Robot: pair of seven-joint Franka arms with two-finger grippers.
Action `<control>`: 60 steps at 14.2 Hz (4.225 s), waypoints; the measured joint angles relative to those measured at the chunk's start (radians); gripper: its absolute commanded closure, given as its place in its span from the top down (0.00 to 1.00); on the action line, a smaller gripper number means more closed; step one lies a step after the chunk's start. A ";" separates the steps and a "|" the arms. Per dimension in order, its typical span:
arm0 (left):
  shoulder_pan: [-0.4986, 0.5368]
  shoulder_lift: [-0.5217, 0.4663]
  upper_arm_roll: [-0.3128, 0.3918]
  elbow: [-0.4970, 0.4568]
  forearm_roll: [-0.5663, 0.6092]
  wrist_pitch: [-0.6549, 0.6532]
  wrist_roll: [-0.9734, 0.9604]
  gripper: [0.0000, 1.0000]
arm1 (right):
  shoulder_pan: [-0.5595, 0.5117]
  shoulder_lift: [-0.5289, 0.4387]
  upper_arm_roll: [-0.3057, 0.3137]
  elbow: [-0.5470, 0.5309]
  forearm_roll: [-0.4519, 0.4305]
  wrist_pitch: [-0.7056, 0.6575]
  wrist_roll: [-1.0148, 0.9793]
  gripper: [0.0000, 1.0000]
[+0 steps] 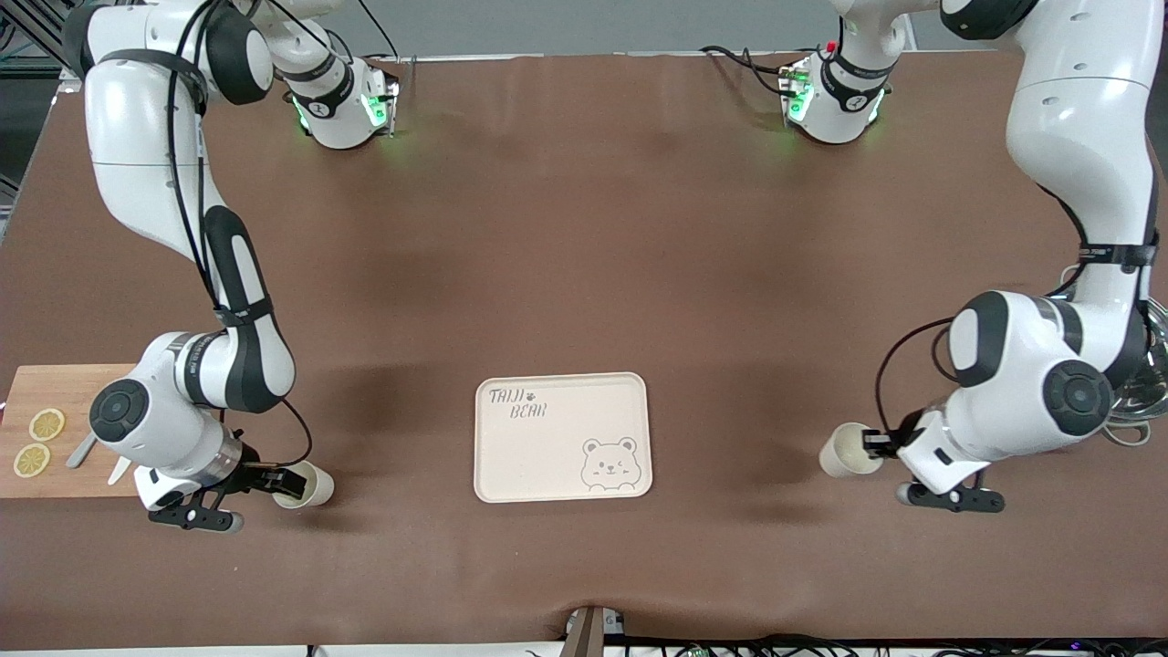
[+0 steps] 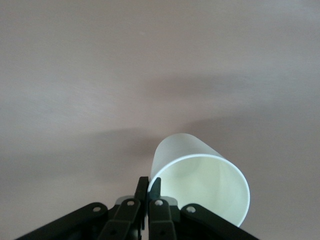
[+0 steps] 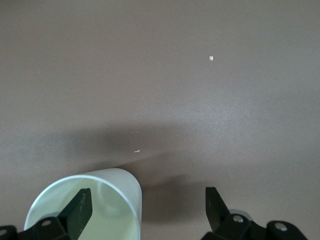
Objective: Place white IKEA cup upright on tray with both arms
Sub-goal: 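Carry the white cup with the left gripper onto the bear tray, then open the left gripper on the tray while the right gripper lifts its cup, then withdraw the left gripper while the right gripper carries its cup to the tray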
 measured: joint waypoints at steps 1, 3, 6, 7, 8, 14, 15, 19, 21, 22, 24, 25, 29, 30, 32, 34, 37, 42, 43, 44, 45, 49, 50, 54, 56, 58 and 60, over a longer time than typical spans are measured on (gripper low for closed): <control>-0.020 0.000 -0.007 0.000 0.000 -0.002 -0.050 0.00 | 0.000 0.002 0.000 0.000 0.000 0.003 0.000 1.00; -0.069 0.000 -0.010 0.000 0.000 -0.002 -0.151 0.00 | 0.002 0.003 0.000 0.000 0.000 0.004 -0.001 1.00; -0.144 0.000 -0.011 0.000 0.000 -0.002 -0.295 0.00 | 0.006 0.003 0.000 0.001 0.000 0.004 -0.001 0.79; -0.169 0.000 -0.011 0.000 0.000 -0.002 -0.342 0.00 | 0.006 0.003 0.000 0.001 0.000 0.004 -0.001 0.72; -0.196 0.000 -0.010 0.000 0.000 -0.002 -0.394 0.00 | 0.006 0.003 0.000 0.001 0.000 0.004 -0.001 0.61; -0.331 0.016 -0.006 0.013 0.000 0.031 -0.645 0.00 | 0.021 0.003 0.000 0.002 -0.019 0.004 -0.023 0.27; -0.345 0.024 -0.006 0.015 0.000 0.055 -0.675 0.00 | 0.023 0.003 0.000 0.002 -0.020 0.004 -0.024 0.23; -0.410 0.077 0.011 0.022 0.000 0.160 -0.771 0.00 | 0.024 0.003 -0.002 0.002 -0.021 0.004 -0.033 0.04; -0.453 0.100 0.039 0.026 0.000 0.197 -0.808 0.00 | 0.023 0.003 -0.005 0.002 -0.021 0.004 -0.049 0.00; -0.471 0.109 0.049 0.028 0.000 0.208 -0.826 0.00 | 0.022 0.003 -0.006 0.002 -0.021 0.004 -0.057 0.00; -0.494 0.123 0.057 0.029 0.000 0.221 -0.856 0.00 | 0.022 0.003 -0.007 0.003 -0.021 0.004 -0.062 0.00; -0.500 0.128 0.058 0.029 0.000 0.222 -0.864 0.00 | 0.022 0.003 -0.007 0.004 -0.021 0.004 -0.065 0.00; -0.503 0.148 0.062 0.030 0.000 0.225 -0.870 0.01 | 0.024 0.002 -0.006 0.014 -0.021 -0.027 -0.068 0.00; -0.503 0.152 0.062 0.030 0.000 0.230 -0.870 0.08 | 0.025 0.001 -0.005 0.024 -0.021 -0.071 -0.068 0.00; -0.503 0.152 0.063 0.031 0.000 0.238 -0.870 0.42 | 0.029 -0.004 -0.003 0.055 -0.020 -0.164 -0.063 0.00; -0.502 0.152 0.065 0.031 0.000 0.241 -0.870 0.91 | 0.037 -0.013 -0.001 0.095 -0.019 -0.254 -0.040 0.00; -0.502 0.152 0.073 0.043 0.000 0.244 -0.870 1.00 | 0.062 -0.020 0.003 0.128 -0.017 -0.318 0.036 0.00; -0.497 0.100 0.076 0.069 0.000 0.135 -0.870 1.00 | 0.167 -0.026 0.007 0.135 -0.017 -0.337 0.238 0.00; -0.495 0.079 0.078 0.072 0.000 0.107 -0.868 1.00 | 0.185 -0.031 0.007 0.135 -0.017 -0.350 0.275 0.00; -0.490 0.053 0.082 0.076 0.000 0.083 -0.852 1.00 | 0.201 -0.038 0.007 0.136 -0.017 -0.370 0.309 0.00; -0.478 0.022 0.084 0.077 0.000 0.056 -0.824 1.00 | 0.219 -0.048 0.007 0.137 -0.017 -0.391 0.343 0.00; -0.389 -0.077 0.087 0.074 0.000 -0.091 -0.616 1.00 | 0.309 -0.079 0.008 0.139 -0.018 -0.421 0.519 0.00; -0.368 -0.095 0.086 0.069 0.000 -0.117 -0.564 1.00 | 0.333 -0.080 0.007 0.139 -0.018 -0.421 0.564 0.00; -0.319 -0.143 0.086 0.047 0.000 -0.213 -0.496 1.00 | 0.420 -0.079 0.006 0.139 -0.018 -0.414 0.727 0.00; -0.296 -0.160 0.086 0.045 0.000 -0.245 -0.479 1.00 | 0.449 -0.079 0.006 0.139 -0.020 -0.396 0.780 0.00; -0.262 -0.187 0.086 0.042 0.000 -0.267 -0.425 1.00 | 0.472 -0.077 0.005 0.137 -0.030 -0.346 0.814 0.00; -0.210 -0.218 0.085 0.029 0.000 -0.279 -0.350 1.00 | 0.492 -0.068 0.004 0.130 -0.070 -0.294 0.868 0.00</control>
